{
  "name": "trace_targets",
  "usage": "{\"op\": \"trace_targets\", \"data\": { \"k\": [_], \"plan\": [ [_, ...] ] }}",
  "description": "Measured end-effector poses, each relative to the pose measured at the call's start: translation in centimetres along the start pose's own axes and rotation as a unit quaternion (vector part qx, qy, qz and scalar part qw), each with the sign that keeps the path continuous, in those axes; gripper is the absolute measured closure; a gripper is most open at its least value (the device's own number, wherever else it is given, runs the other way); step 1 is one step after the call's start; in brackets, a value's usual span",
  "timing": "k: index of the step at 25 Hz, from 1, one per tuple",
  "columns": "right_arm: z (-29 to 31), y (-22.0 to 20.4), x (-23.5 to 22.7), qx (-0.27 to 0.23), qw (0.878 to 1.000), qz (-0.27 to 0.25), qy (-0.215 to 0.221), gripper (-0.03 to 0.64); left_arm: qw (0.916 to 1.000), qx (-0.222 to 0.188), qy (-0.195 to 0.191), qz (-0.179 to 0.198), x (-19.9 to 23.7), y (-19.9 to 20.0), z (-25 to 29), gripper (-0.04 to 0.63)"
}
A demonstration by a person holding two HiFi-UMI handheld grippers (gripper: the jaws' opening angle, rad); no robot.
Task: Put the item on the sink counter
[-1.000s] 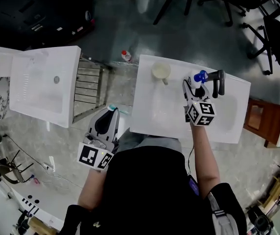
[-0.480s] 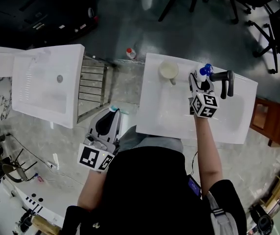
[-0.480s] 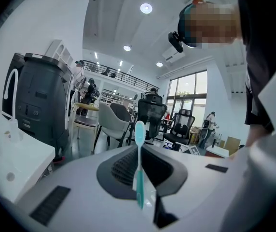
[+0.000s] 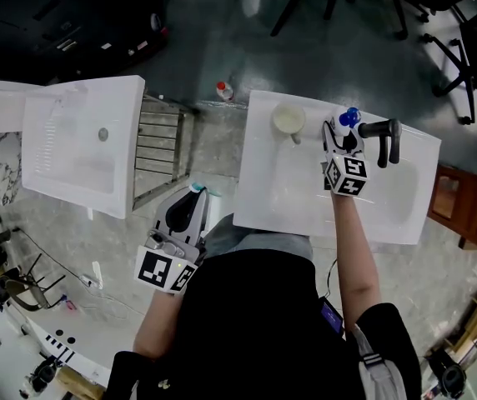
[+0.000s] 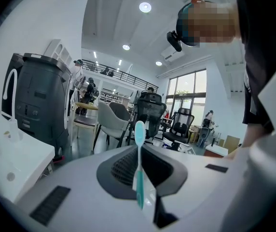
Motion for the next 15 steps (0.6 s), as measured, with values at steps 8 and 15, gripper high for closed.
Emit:
{"op": "trace_targets", "data": {
  "k": [8, 15],
  "plan": [
    [0.3, -0.4, 0.7, -0.004, 0.999, -0.043, 0.001, 0.402, 1.0, 0.002, 0.003, -0.002, -0.8, -0.4, -0.1, 0.56],
    [0.5, -0.6, 0.9, -0.008, 0.999, -0.035, 0.008, 0.376, 1.0, 0.001, 0.008, 0.0, -1.2, -0.5, -0.4, 0.56]
  ]
}}
Point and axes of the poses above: the fingertips, and each gripper's own axes: z forward along the fingers, x to its left, y out of its top, the point moved 10 cm from there along -z, backward along the fingers, and after that the axes turned 3 degrees about -y, right-handed, at the moved point
